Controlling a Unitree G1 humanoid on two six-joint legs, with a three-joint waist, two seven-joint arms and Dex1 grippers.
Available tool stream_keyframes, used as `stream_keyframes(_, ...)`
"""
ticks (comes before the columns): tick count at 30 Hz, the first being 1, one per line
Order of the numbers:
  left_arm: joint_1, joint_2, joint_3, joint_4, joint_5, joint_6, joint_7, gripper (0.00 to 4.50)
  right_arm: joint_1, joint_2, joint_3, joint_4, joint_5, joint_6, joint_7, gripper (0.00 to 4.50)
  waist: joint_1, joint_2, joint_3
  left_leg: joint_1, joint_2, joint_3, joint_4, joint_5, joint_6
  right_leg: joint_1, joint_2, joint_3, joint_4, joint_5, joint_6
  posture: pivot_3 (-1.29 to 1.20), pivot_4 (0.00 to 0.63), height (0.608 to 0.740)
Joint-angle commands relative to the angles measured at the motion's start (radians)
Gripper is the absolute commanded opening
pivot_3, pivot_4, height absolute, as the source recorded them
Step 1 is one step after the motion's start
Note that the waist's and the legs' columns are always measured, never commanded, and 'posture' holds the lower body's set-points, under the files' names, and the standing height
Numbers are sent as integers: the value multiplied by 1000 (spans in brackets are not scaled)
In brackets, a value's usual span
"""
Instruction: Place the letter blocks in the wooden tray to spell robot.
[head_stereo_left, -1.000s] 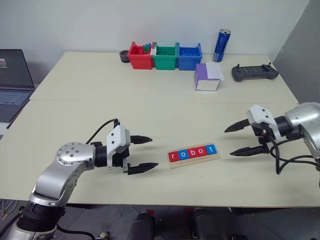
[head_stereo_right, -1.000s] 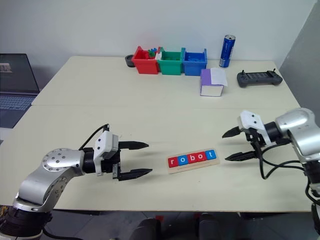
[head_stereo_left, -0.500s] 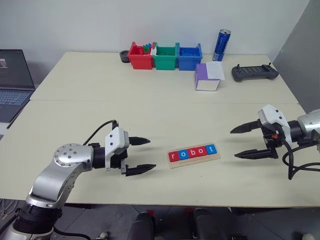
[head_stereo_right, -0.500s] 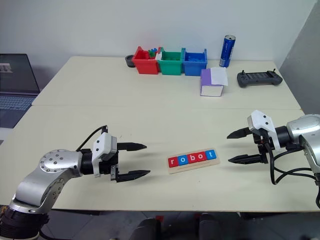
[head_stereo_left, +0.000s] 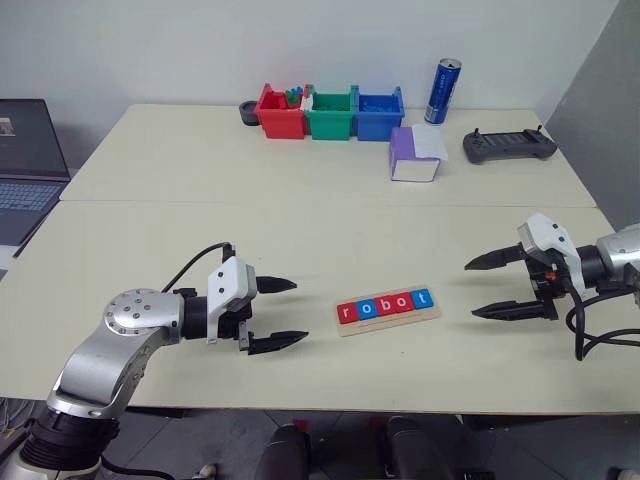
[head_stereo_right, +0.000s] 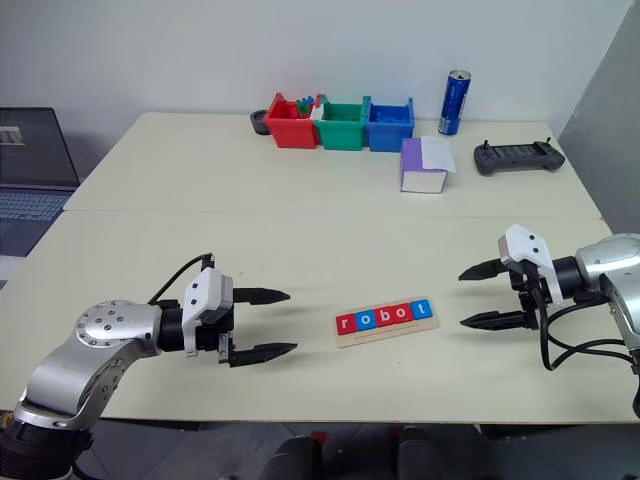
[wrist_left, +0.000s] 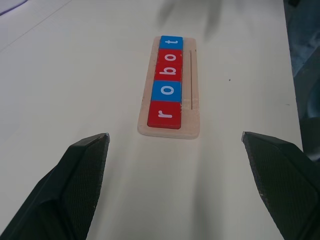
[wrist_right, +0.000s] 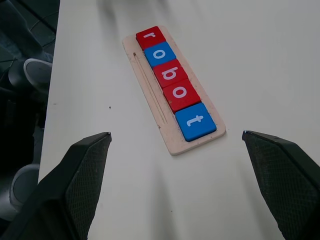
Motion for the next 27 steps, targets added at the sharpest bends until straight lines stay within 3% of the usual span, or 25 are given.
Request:
stream_keyframes(1,1,17,22,-22,13,-16,7,4500,12,-23,-48,-30,16,-3,3,4467,0,0,0,0,0,0,0,0,0,0,0,0,0,0,0,0,150,740)
stream_keyframes(27,-9,48,49,-12,22,3,13,4500,-9,-34,-40,21,5,-9,21,4467,0,0,0,0,0,0,0,0,0,0,0,0,0,0,0,0,150,740)
